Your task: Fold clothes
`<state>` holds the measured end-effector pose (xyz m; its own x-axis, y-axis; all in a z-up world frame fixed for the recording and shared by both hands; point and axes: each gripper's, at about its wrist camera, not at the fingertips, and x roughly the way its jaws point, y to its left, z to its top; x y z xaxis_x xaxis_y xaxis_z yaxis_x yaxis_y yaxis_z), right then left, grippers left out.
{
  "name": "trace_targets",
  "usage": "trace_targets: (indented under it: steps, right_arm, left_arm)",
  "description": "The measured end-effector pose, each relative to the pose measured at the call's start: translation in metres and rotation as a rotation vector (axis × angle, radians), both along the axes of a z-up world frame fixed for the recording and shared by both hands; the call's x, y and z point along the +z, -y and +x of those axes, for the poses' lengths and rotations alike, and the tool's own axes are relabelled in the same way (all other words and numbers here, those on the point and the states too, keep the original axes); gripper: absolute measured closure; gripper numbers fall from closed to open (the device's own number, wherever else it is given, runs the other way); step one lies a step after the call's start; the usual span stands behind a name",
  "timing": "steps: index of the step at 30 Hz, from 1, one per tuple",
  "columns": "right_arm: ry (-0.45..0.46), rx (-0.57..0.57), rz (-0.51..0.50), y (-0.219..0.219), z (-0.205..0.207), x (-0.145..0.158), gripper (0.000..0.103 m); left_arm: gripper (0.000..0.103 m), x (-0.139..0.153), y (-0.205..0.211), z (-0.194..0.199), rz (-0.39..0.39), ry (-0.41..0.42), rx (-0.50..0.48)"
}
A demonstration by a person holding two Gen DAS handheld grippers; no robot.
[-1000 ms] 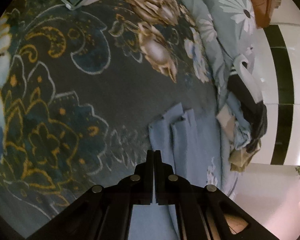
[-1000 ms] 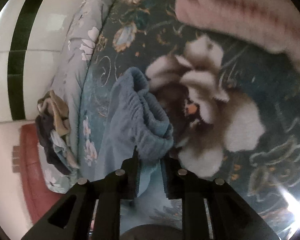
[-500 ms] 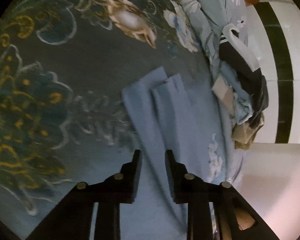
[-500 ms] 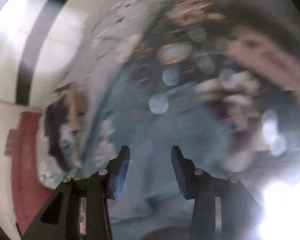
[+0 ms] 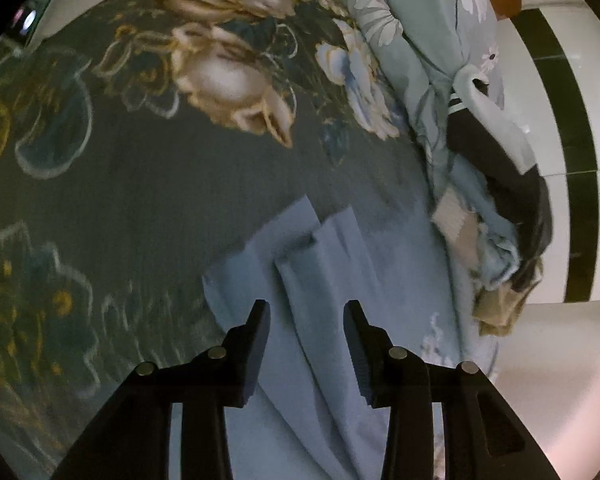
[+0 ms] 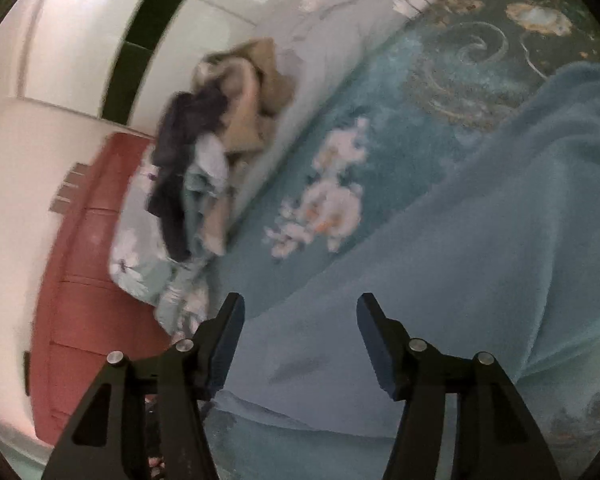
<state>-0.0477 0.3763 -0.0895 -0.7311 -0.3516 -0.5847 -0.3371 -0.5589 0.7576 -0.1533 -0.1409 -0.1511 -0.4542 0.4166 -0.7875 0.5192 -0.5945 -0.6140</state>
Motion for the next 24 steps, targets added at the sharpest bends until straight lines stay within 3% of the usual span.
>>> trace_targets:
  steps: [1, 2, 12, 19, 20, 24]
  right_arm:
    - [-0.015, -0.005, 0.032, 0.001, 0.000, 0.004, 0.021]
    - [-0.016, -0.009, 0.060, 0.002, 0.000, 0.005, 0.020]
    - [0.004, 0.085, 0.050, 0.015, -0.015, -0.006, 0.020]
    - [0.013, 0.066, 0.008, 0.011, -0.015, -0.012, 0.020]
    - [0.015, 0.066, 0.007, 0.011, -0.015, -0.013, 0.020]
    - [0.020, 0.062, 0.009, 0.010, -0.015, -0.013, 0.020]
  left_arm:
    - [0.061, -0.002, 0.000, -0.004, -0.005, 0.003, -0.002]
    - [0.061, -0.004, 0.000, -0.005, -0.001, 0.003, -0.002]
    - [0.063, -0.023, -0.005, -0.021, 0.038, 0.000, 0.001]
    - [0.064, -0.026, -0.009, -0.020, 0.070, -0.027, -0.004]
    - [0.066, -0.025, -0.010, -0.021, 0.069, -0.030, -0.003]
    - [0.092, -0.020, -0.010, -0.021, 0.041, -0.033, -0.010]
